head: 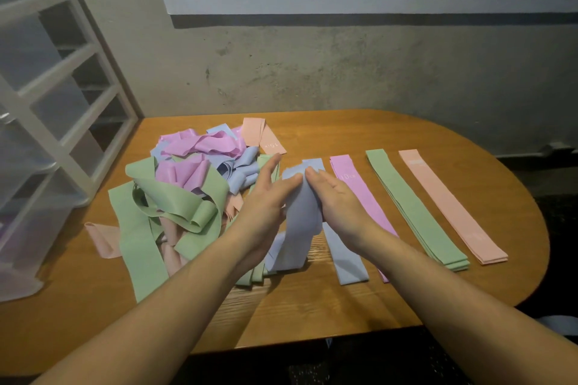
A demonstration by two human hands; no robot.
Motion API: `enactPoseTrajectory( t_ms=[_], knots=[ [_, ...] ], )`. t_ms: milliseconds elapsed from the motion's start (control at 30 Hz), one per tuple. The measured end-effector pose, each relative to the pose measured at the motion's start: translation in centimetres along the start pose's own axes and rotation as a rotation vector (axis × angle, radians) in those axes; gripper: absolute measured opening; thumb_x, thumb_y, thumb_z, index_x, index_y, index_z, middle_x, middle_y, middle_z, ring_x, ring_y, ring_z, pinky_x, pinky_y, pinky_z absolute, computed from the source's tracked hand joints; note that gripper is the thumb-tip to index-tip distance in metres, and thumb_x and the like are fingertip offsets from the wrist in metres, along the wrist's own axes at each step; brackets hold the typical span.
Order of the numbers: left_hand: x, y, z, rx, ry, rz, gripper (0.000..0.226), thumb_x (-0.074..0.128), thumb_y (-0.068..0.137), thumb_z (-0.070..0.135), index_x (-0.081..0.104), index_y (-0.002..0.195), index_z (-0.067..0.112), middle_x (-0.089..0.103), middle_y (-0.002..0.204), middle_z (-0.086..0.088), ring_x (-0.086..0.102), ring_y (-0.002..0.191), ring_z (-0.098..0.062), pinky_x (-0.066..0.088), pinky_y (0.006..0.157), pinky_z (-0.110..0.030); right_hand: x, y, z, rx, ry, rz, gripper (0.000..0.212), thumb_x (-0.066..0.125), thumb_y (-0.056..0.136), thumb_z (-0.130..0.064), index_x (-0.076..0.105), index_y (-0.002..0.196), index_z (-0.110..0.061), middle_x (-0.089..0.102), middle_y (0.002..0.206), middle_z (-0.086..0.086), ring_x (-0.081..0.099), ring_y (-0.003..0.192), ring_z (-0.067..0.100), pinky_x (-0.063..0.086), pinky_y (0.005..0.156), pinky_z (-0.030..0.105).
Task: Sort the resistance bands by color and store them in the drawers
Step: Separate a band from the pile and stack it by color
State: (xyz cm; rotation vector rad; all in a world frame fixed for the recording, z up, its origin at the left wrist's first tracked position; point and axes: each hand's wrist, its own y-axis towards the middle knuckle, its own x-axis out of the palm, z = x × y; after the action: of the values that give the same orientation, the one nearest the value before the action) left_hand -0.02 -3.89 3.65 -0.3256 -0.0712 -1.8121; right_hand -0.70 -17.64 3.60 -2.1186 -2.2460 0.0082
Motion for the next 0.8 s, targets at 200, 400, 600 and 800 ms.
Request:
enactPoseTrajectory(
  t_ms=[200, 400, 600, 800],
  knots=[
    [0.3, 0.9, 0.3, 0.042, -0.046, -0.007, 0.051, 0.053, 0.103, 0.011, 0.039, 0.151, 0.023, 0.073, 0.118, -0.004, 0.07, 0.108, -0.018, 0.055, 0.085, -0.03, -0.3, 0.0, 0.5, 0.028, 0.054, -0.029, 0.027, 0.046, 0.105, -0.034, 0.069, 0.11, -0.02, 0.076, 0.092, -0.009, 0.071, 0.087, 0.004, 0.052, 0.069, 0.016],
    [0.8, 2.0, 1.7, 0.051, -0.19, 0.057, 0.031, 0.049, 0.105, 0.015, 0.055, 0.134, 0.008, 0.068, 0.108, -0.012, 0.065, 0.095, -0.021, 0.055, 0.083, -0.036, -0.9, -0.1, 1.3, 0.126, -0.15, -0.123, 0.023, 0.064, 0.096, -0.037, 0.067, 0.114, -0.023, 0.075, 0.106, 0.0, 0.071, 0.097, 0.017, 0.056, 0.075, 0.031],
    [0.4, 4.3, 3.1, 0.017, -0.451, 0.101, 0.024, 0.052, 0.104, 0.016, 0.057, 0.127, 0.017, 0.07, 0.104, -0.008, 0.073, 0.086, -0.026, 0.061, 0.075, -0.042, -1.5, -0.2, 1.8, 0.151, -0.166, -0.138, 0.017, 0.063, 0.097, -0.036, 0.068, 0.11, -0.026, 0.073, 0.104, -0.004, 0.071, 0.089, 0.011, 0.057, 0.071, 0.028],
    [-1.4, 7.1, 3.0, -0.055, -0.419, 0.208, 0.026, 0.058, 0.084, 0.01, 0.052, 0.109, 0.009, 0.057, 0.074, -0.007, 0.058, 0.072, -0.02, 0.05, 0.071, -0.035, -2.0, -0.2, 2.8, 0.155, -0.18, -0.143, 0.022, 0.068, 0.095, -0.035, 0.067, 0.116, -0.029, 0.074, 0.11, -0.006, 0.071, 0.102, 0.013, 0.058, 0.084, 0.032]
  ],
)
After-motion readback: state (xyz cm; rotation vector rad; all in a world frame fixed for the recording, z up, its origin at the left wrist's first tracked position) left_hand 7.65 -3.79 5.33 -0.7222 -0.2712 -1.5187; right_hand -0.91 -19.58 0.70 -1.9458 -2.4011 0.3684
